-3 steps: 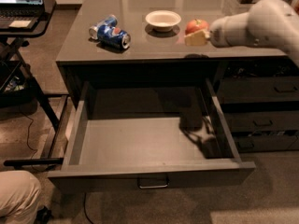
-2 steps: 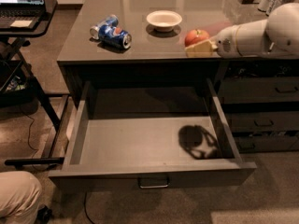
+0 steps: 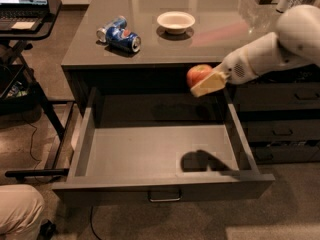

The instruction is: Place apple into top drawer

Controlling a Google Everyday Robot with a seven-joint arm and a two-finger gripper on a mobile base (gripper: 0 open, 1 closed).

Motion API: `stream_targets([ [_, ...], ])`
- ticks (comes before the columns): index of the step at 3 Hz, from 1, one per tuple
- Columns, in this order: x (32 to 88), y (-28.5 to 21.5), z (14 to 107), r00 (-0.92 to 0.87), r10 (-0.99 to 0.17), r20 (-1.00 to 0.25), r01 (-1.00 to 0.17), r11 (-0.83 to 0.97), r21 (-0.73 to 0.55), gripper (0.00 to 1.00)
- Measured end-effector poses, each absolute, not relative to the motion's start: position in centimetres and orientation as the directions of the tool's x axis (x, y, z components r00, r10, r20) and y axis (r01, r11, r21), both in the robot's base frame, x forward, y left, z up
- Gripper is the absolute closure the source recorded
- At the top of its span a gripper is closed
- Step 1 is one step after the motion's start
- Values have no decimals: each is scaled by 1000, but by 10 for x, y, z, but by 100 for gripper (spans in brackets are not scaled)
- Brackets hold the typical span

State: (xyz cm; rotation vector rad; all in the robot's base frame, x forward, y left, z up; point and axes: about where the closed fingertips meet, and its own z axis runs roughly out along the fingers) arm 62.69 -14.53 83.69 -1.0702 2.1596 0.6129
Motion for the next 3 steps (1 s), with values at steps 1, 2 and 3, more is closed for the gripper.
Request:
stream_targets([
  [1, 604, -127, 797, -516, -667, -537, -835, 531, 142, 100],
  [2, 605, -122, 791, -516, -680, -520, -838, 527, 142, 100],
  [3, 608, -117, 787, -506, -688, -521, -846, 512, 146, 100],
])
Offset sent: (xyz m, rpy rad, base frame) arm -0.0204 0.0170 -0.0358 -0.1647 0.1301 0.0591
